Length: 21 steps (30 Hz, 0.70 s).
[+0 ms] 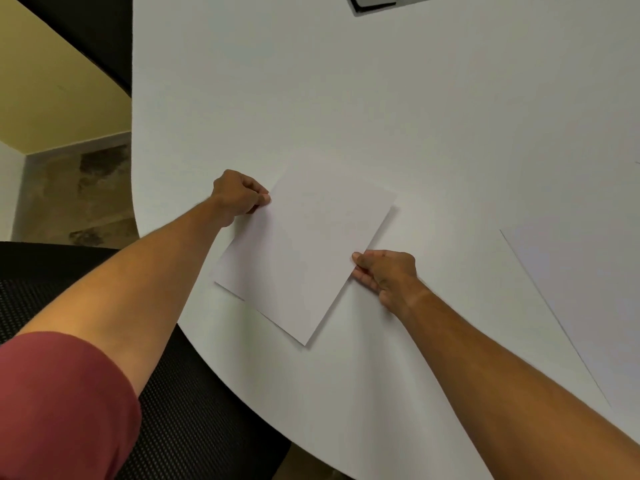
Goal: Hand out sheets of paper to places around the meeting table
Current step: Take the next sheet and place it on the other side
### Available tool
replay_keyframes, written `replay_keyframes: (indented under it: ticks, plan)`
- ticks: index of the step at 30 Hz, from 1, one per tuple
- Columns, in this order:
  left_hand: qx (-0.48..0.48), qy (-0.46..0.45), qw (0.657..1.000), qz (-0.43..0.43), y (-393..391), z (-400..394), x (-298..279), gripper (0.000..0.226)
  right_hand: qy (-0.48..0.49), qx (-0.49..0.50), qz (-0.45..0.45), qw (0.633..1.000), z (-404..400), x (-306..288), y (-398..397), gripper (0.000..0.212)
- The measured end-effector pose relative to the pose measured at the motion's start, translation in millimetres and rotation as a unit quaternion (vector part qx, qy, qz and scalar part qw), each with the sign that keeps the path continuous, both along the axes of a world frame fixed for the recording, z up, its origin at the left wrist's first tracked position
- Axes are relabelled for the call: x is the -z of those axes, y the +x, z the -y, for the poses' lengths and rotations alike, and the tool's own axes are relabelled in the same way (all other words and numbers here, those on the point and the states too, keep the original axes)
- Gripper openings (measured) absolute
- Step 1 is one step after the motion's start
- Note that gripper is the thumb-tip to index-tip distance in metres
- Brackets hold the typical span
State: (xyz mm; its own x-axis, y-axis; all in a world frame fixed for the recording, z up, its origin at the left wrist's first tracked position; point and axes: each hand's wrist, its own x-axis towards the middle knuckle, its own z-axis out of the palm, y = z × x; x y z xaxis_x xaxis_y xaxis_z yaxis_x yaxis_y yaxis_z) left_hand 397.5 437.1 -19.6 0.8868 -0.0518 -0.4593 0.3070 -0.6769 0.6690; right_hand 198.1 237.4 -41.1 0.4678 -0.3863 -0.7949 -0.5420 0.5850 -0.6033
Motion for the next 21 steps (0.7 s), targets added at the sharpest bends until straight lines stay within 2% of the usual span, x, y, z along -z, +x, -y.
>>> replay_keyframes:
  ticks: [12, 21]
  plan:
    - [0.034, 0.028, 0.998, 0.032, 10.2, 21.7, 10.9, 0.006, -0.045, 0.023, -0.032, 0.998, -7.8, 1.6, 4.0, 0.013]
    - [0.044, 0.051, 0.997, 0.042, 11.2, 24.7, 13.1, 0.008, -0.061, 0.017, -0.048, 0.997, -10.0, -1.9, 5.6, 0.012]
